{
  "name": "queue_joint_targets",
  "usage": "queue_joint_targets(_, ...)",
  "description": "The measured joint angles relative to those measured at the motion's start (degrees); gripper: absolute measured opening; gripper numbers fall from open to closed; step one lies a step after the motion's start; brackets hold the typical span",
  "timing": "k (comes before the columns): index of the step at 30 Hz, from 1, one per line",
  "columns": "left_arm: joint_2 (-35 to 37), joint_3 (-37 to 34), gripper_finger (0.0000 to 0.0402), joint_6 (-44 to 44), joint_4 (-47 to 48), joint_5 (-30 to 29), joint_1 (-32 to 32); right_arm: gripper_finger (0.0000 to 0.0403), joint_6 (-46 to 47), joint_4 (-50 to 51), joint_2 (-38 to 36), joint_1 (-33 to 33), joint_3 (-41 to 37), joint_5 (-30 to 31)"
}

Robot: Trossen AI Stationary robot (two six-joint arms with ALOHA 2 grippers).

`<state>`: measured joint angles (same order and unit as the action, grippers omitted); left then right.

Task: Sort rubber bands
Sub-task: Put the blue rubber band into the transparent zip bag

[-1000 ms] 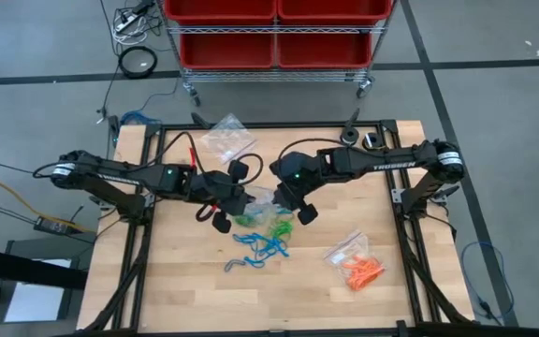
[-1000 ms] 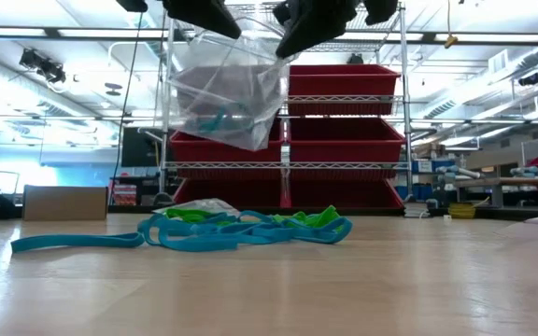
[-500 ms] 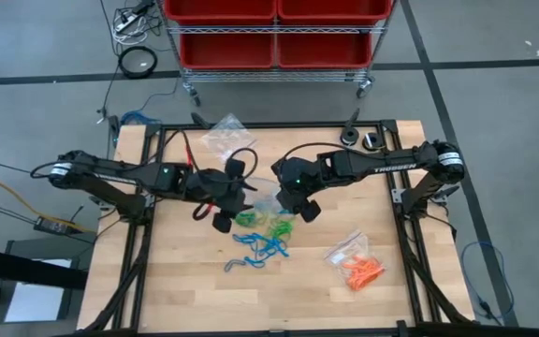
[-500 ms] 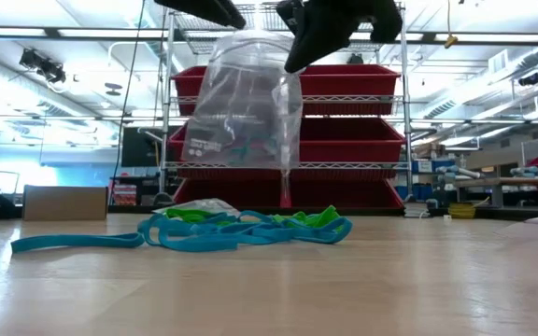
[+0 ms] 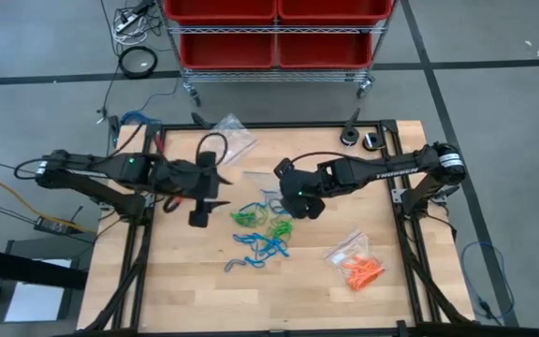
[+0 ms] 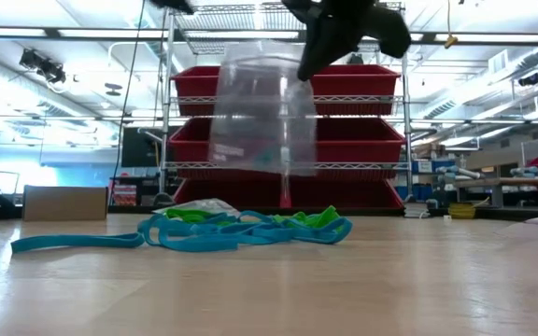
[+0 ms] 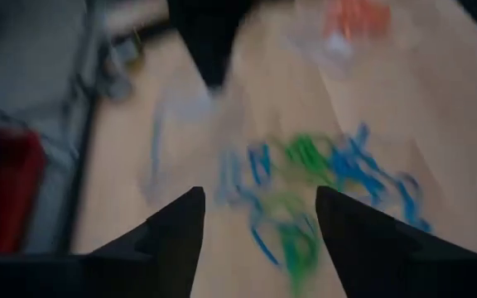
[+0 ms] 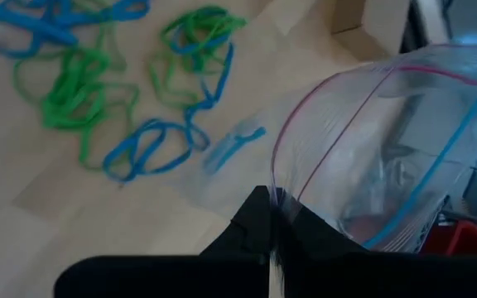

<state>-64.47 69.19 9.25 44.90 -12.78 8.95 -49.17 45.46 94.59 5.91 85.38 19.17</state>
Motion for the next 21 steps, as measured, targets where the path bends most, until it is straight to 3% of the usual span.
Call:
queue_joint_targets(3, 0.0, -2.1, 0.0221, -5.0, 3.2, 0.5, 2.0, 0.0, 0.7, 2.8, 0.0, 0.8, 0.0, 1.7)
queue_joint_targets(7, 0.0, -10.4, 0.0204, -7.9, -4.2, 0.7, 4.7, 0.0, 3.1, 5.6, 0.0, 1.9, 0.0, 2.0)
queue_joint_targets(12, 0.0, -24.0, 0.0198, -9.9, -21.0, 1.1, 5.5, 0.0, 6.1, 6.8, 0.0, 3.3, 0.0, 0.5)
queue_joint_targets(21, -3.1, -44.3, 0.0198, -17.1, -48.4, 8.5, 6.1, 0.0, 10.2, 8.6, 0.0, 5.4, 0.0, -1.1)
